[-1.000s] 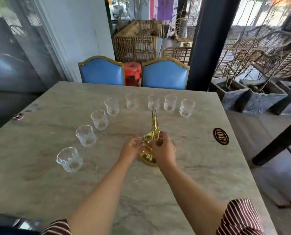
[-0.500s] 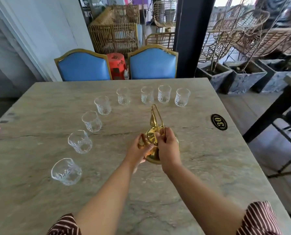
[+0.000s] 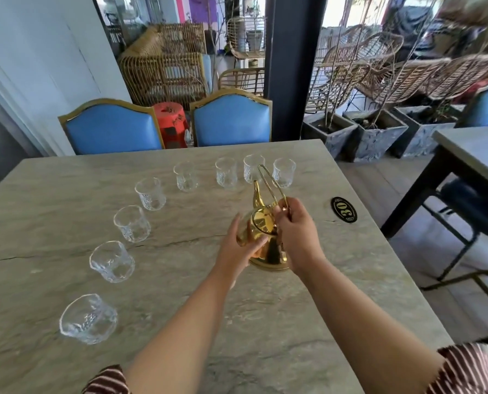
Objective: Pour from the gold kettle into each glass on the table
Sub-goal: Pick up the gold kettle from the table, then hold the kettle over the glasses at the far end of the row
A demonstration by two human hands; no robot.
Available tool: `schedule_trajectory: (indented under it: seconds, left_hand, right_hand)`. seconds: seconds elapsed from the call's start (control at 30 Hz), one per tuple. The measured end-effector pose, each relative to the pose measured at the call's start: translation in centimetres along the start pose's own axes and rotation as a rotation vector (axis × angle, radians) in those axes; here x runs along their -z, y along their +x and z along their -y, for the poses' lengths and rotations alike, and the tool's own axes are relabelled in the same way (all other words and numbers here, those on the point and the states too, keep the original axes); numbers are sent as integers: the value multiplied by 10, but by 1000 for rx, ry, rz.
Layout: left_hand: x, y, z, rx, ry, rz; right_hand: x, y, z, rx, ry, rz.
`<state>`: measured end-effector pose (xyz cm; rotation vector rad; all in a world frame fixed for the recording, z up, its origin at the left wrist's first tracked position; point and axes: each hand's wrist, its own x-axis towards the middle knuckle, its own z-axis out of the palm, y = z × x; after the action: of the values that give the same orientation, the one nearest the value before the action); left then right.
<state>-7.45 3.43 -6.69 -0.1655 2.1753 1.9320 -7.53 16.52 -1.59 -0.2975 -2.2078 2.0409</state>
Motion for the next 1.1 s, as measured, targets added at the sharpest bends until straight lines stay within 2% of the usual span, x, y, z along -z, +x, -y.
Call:
schedule_trajectory:
  seconds: [0.17, 0.3, 0.73, 1.1]
  left_hand:
    - [-27, 27, -24, -44, 28, 63]
    - [-51, 53, -42, -7, 41, 95]
    - [-93, 121, -61, 107, 32, 90]
    - [-104, 139, -59, 238, -43, 85]
  right_hand:
    - [25, 31, 17, 97, -102, -80]
    - [43, 66, 28, 153, -229, -92]
    - [63, 167, 24, 108, -252, -51]
    - [63, 197, 18, 114, -324, -85]
